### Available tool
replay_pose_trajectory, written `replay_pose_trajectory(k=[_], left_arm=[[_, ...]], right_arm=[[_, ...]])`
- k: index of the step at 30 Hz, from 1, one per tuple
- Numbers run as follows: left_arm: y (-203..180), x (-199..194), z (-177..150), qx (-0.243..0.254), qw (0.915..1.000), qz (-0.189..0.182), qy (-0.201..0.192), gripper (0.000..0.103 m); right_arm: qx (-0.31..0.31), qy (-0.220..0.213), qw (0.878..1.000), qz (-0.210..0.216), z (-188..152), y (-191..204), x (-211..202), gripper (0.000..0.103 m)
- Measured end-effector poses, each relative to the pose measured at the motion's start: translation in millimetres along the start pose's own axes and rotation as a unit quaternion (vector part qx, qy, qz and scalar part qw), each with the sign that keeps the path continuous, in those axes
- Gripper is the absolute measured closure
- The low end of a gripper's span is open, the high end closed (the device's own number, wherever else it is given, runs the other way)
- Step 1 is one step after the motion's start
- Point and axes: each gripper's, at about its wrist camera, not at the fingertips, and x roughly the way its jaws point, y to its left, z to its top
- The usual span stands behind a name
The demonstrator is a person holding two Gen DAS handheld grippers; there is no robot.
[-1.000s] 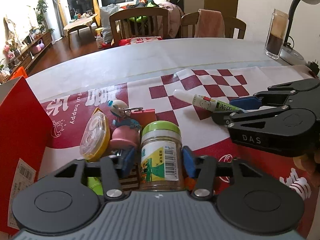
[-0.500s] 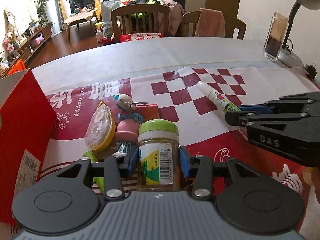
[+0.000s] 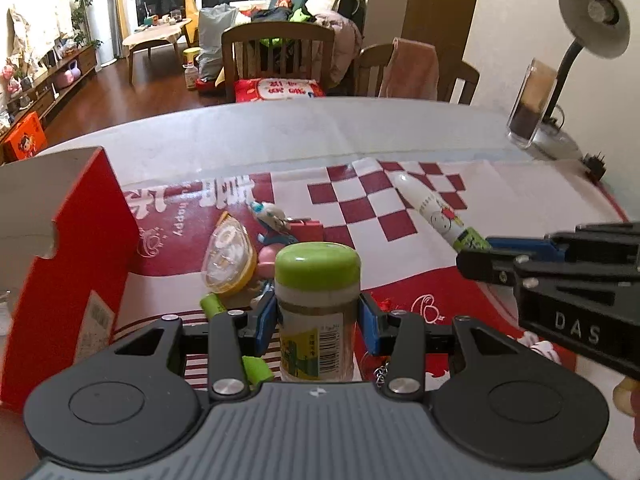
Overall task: Organize rigid objects
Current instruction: 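Carry the green-lidded jar and glue stick over the shoebox with both tools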
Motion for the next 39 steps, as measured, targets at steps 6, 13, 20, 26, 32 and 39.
replay_pose_trajectory(k=[6, 13, 20, 26, 32, 39], left_arm=[[18.6, -31.2, 5.7, -0.01, 0.9998, -0.013, -0.01, 0.061], [56.4, -63.9, 14.4, -0.027, 0.9994, -0.018, -0.012, 0.061], [103.1, -91.9, 24.0, -0.038, 0.9991, -0.007, -0.016, 0.061], [143.9, -113.2, 30.9, -0.038, 0.9989, 0.002, -0.029, 0.061], [190.4, -122.3, 32.7, -0.055, 0.9979, 0.008, -0.032, 0.061], [238.0, -125.3, 33.1, -0.069, 0.997, 0.019, -0.029, 0.061]], right_arm=[[0.003, -0.003, 1.0, 0.003, 8.2, 25.3, -19.3, 0.086], [-0.025, -0.006, 1.0, 0.008, 25.1, 74.6, -33.6, 0.086], [-0.039, -0.023, 0.999, 0.017, 44.1, 125.9, -39.4, 0.086], [-0.044, -0.032, 0.998, 0.022, 56.4, 165.1, -34.6, 0.086], [-0.048, -0.036, 0.998, 0.027, 67.5, 200.1, -22.8, 0.086], [-0.057, -0.033, 0.997, 0.032, 75.6, 236.8, -5.8, 0.086]])
